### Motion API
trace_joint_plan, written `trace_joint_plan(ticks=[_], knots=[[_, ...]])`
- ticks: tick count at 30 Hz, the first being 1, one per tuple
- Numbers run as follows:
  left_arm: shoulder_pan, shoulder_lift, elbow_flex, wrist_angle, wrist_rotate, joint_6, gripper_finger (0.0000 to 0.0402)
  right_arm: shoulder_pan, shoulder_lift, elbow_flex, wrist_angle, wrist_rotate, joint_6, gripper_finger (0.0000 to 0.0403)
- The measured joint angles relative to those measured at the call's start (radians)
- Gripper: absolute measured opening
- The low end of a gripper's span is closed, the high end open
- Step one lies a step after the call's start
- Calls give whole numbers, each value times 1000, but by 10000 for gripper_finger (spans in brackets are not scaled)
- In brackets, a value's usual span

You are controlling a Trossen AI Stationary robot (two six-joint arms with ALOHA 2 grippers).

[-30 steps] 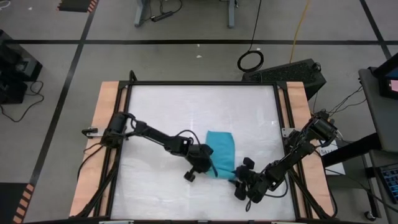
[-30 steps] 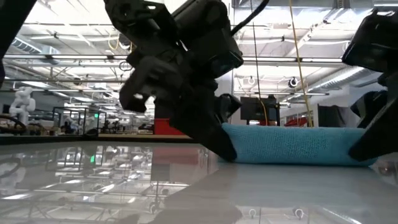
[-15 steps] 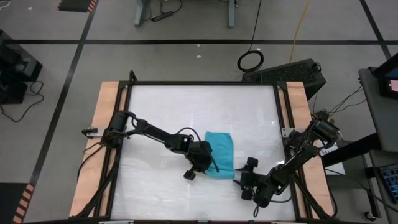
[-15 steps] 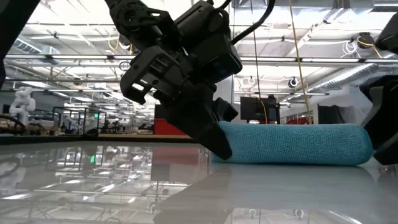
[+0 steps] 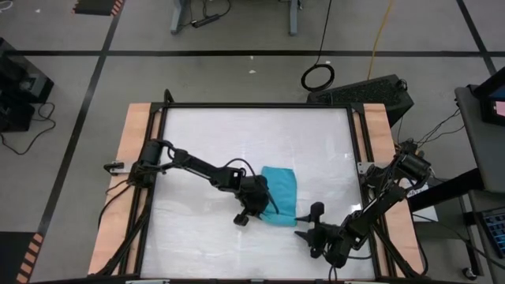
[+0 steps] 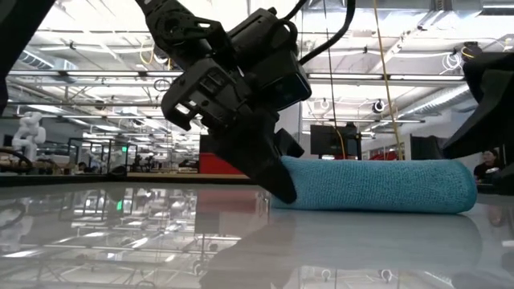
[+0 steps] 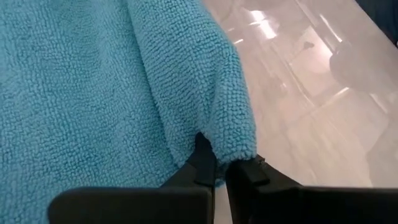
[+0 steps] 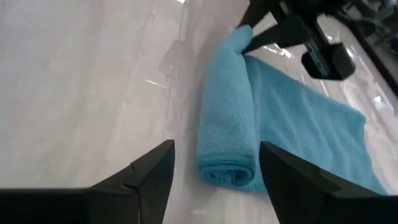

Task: Roll towel into tight, uniform cylinder
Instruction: Roll the blue towel

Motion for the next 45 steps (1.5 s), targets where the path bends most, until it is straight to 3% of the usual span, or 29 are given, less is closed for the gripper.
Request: trace_joint_plan(ticks=[10,23,31,38,45], knots=[[21,2,-1,17,35,-20,17,-19,8,0,49,5,-123,220],[57,2,-1,10,91,-45,17,-30,49,0,80,-21,-145,203],[66,2,-1,9,144,-46,17,-34,89,2,107,43,-148,203],[66,2,-1,10,174,-46,17,-87,91,3,94,-38,-160,203],[65,2,-1,13,219,-45,17,-115,92,3,88,-24,-190,202]])
